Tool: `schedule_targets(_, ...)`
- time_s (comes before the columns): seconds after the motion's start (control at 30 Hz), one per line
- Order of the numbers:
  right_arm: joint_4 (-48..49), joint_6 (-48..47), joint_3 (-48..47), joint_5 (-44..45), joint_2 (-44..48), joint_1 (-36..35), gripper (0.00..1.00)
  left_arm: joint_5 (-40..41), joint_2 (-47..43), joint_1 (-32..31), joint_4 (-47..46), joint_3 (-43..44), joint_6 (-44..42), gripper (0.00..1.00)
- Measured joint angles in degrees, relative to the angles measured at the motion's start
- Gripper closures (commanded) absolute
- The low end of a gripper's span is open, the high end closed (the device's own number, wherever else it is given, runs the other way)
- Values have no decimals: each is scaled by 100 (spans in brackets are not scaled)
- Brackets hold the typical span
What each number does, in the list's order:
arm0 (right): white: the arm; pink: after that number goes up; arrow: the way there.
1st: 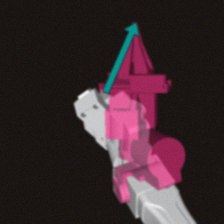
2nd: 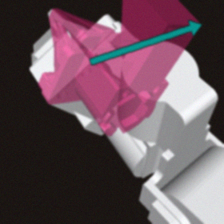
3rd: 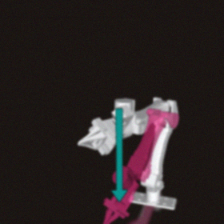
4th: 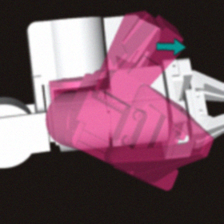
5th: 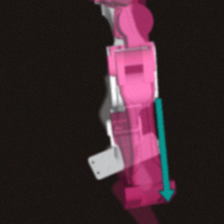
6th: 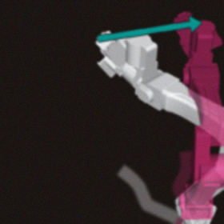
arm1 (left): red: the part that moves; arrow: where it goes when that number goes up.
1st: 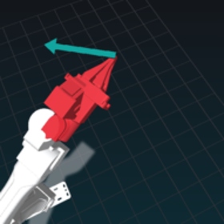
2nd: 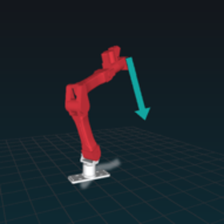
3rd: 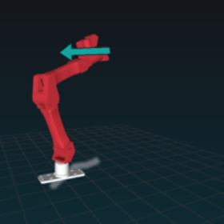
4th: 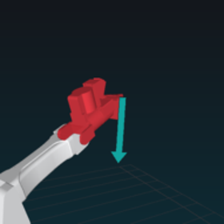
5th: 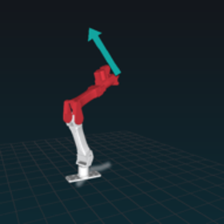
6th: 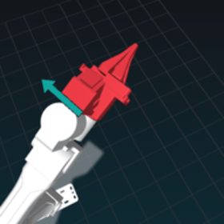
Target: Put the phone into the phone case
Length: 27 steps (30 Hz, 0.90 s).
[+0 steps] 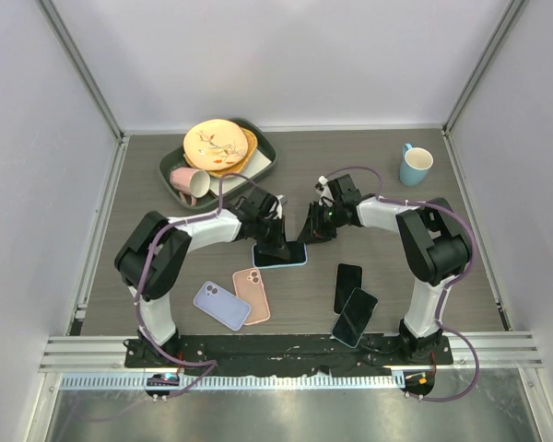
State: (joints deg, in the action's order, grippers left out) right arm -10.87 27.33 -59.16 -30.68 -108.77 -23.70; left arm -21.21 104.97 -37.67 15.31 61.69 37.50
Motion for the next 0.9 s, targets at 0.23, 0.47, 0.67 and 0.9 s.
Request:
schedule_targets(0.23,-363,-22,-195,581,-9,-232,86,-33,389,-7,179,481,109,100)
schedule_targets(0.47,-815,-68,-509,1349,-37,-560,90,61,568,-11,321,763,155,100)
schedule_targets(0.67,-1019,-129,-616,2765,184,-1167,96,234,544,-57,365,785,153,100)
schedule_targets(0.9,-761,-221,-348,4194,621,-1746,90,369,422,-74,223,647,118,98)
